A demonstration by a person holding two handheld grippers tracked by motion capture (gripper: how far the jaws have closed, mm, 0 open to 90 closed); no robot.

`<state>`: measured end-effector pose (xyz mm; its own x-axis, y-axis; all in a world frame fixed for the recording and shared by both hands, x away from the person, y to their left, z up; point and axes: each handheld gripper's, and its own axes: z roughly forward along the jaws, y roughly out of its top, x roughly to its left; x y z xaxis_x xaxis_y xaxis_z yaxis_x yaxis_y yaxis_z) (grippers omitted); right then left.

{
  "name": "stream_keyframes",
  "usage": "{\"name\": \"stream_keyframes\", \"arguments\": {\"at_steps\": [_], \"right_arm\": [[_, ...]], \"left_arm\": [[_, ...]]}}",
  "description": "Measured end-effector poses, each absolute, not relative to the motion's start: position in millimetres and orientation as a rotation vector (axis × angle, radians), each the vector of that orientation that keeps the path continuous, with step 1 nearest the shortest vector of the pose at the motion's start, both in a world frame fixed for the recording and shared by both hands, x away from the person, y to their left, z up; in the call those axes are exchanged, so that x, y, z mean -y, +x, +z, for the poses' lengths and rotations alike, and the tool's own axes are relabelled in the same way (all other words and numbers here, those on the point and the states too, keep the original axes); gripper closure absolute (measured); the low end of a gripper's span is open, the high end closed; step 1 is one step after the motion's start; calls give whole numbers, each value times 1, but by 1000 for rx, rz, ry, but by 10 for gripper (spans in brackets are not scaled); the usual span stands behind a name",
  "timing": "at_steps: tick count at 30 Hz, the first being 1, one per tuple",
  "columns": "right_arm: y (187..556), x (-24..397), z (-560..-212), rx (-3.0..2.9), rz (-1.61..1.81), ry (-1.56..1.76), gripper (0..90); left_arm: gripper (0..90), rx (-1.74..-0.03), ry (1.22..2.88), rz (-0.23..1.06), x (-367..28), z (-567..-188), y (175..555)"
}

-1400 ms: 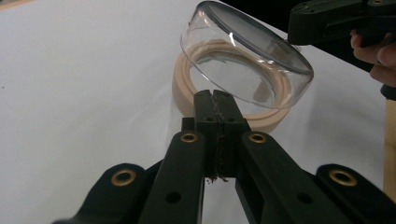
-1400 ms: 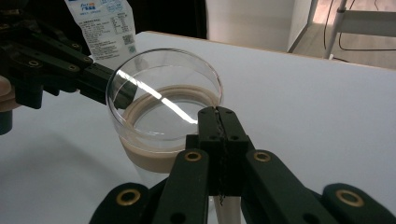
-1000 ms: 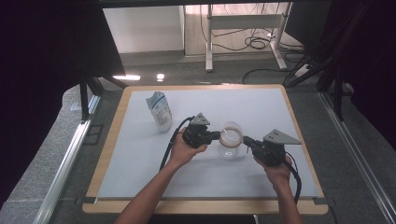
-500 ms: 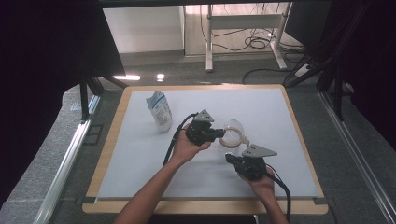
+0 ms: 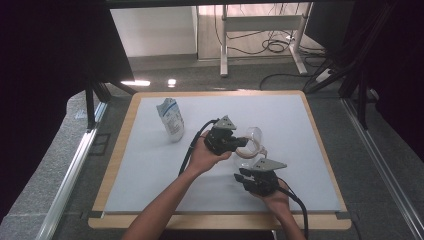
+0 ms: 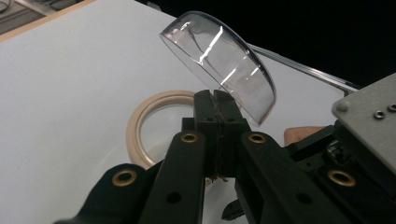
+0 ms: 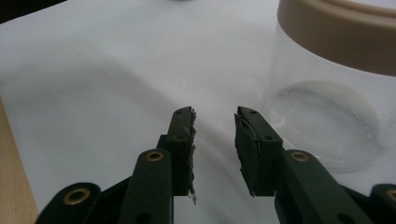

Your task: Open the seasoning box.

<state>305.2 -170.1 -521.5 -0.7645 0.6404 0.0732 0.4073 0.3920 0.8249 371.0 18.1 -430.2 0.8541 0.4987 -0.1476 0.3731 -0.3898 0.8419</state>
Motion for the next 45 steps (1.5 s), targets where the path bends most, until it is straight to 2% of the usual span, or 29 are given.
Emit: {"name": "stream_keyframes", "arguments": {"at_steps": [13,22,36,45], "right_arm": [[305,167,-526,-2402,1296,920,633],[305,168,-526,-2404,1294,924,632],[305,164,-527,-2403,1302,915,617],[305,159,-528,-2415,1292,905,585]], "left_arm": [[900,-556,2059,159,11,-417,365],[900,-559,2059,151,10,-419,365],[896,-657,1978,197,-64,-438,349],[757,-731,1949,250,-103,-463,330]]}}
